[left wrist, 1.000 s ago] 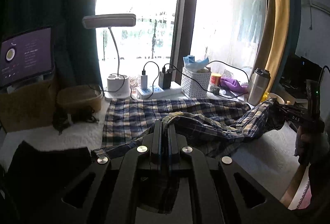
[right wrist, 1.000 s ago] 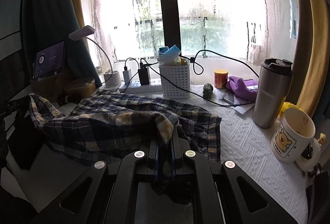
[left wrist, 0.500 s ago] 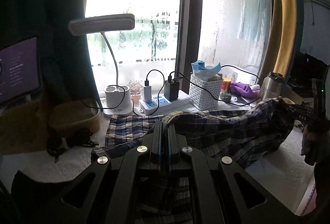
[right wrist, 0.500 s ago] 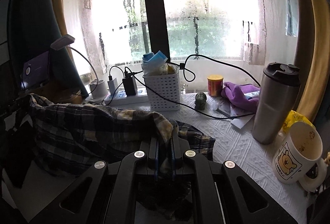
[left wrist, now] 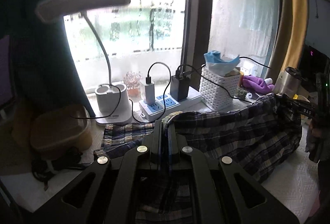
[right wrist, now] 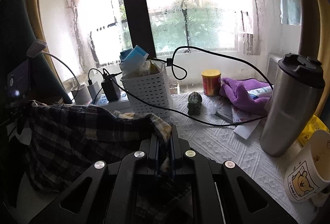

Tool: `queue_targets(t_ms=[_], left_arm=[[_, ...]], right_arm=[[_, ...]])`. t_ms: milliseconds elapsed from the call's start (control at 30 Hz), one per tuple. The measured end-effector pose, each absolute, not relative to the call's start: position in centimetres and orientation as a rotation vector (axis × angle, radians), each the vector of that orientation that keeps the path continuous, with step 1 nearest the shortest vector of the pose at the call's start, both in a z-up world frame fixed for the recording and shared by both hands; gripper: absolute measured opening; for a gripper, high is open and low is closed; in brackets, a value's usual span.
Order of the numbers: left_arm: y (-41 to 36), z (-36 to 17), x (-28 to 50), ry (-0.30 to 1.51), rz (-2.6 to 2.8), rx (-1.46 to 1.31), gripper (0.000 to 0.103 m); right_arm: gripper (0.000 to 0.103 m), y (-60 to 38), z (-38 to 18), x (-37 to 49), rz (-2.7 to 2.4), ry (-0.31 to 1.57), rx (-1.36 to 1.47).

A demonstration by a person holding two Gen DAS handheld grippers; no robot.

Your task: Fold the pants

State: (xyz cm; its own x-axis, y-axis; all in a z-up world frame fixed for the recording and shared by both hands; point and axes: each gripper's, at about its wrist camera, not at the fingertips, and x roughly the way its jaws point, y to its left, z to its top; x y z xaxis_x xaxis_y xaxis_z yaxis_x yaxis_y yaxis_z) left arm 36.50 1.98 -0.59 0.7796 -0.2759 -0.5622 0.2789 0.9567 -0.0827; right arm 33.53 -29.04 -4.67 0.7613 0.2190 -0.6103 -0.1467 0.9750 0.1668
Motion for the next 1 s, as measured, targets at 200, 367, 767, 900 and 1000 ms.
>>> queue_targets(t_ms=[200,367,767,900,1000], left_arm=[[3.6,-2.4,40.2,0.682,-0.314,-0.07,0.006],[3.7,-4.1,42.4,0.717,-0.27,-0.019,0.009],[9.7,-4.4,42.4,0.716,-0.092,-0.088,0.055],[10.5,-4.1,40.1,0.741,-0.105,-0.125,0.062],[10.3,-4.7,38.4,0.799,-0.098,-0.113,0.064]], right_arm=[[0.009,-28.6,-6.8,36.7,0.176,0.72,0.12],[0.009,-27.8,-8.4,38.4,0.158,0.755,0.106],[0.009,-27.5,-10.2,39.9,0.096,0.801,0.093],[0.009,-27.5,-10.1,40.0,0.092,0.822,0.091],[0.009,-27.5,-9.5,39.6,0.093,0.819,0.09]])
